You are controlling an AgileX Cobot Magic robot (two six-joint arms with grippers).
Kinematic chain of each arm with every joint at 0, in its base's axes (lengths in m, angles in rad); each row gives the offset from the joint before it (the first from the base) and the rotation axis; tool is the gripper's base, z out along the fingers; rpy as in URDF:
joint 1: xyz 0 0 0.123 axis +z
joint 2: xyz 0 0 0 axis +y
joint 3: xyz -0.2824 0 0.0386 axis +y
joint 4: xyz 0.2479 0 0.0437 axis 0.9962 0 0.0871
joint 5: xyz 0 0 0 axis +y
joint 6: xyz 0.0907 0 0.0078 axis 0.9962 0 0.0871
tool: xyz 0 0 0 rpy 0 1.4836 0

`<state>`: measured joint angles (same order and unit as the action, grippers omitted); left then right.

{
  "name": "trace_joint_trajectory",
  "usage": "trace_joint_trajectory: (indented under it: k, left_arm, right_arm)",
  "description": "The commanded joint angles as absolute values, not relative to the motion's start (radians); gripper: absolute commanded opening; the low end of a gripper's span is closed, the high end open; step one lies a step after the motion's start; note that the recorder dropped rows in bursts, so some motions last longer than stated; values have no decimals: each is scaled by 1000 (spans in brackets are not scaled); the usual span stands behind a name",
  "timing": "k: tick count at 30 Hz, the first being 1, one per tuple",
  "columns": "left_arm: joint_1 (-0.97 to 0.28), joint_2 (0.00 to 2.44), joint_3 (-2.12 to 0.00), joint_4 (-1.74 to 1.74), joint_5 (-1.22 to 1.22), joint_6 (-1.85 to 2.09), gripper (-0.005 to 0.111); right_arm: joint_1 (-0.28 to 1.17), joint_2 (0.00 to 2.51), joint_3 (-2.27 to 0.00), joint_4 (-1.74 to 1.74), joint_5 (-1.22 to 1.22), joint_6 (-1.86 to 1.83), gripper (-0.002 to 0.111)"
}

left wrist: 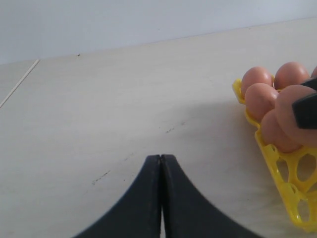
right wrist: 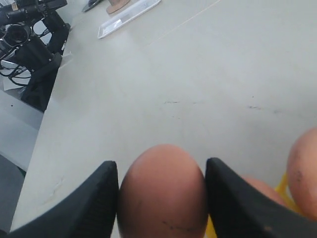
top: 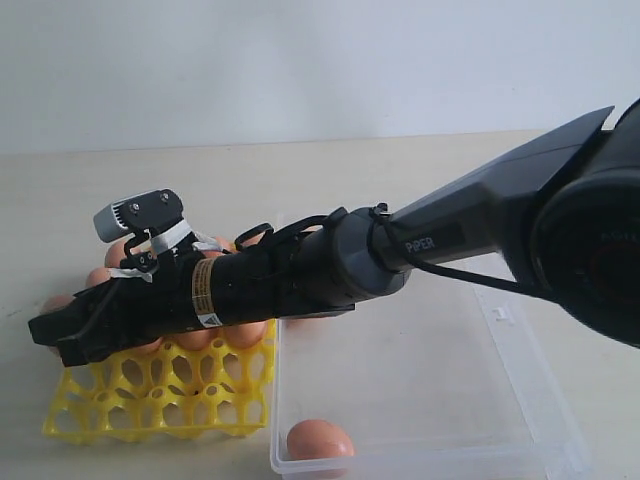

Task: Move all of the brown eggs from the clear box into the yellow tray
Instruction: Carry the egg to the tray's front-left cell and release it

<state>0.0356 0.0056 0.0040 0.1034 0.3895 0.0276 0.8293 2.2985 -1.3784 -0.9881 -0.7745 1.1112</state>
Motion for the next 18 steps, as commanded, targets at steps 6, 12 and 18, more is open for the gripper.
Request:
trace_joint_trajectory:
  k: [6,12,18]
  left_arm:
    - [28,0,0,101,380,21,0]
    - [28,0,0,101,380,21,0]
    - [28,0,0,101,380,21,0]
  right_arm:
    - [826,2292,-1373,-974,-781,1099,62]
    - [826,2247,-1373,-992,-760,1101,62]
    - [808,2007,-1348,-1152,-520,1286,62]
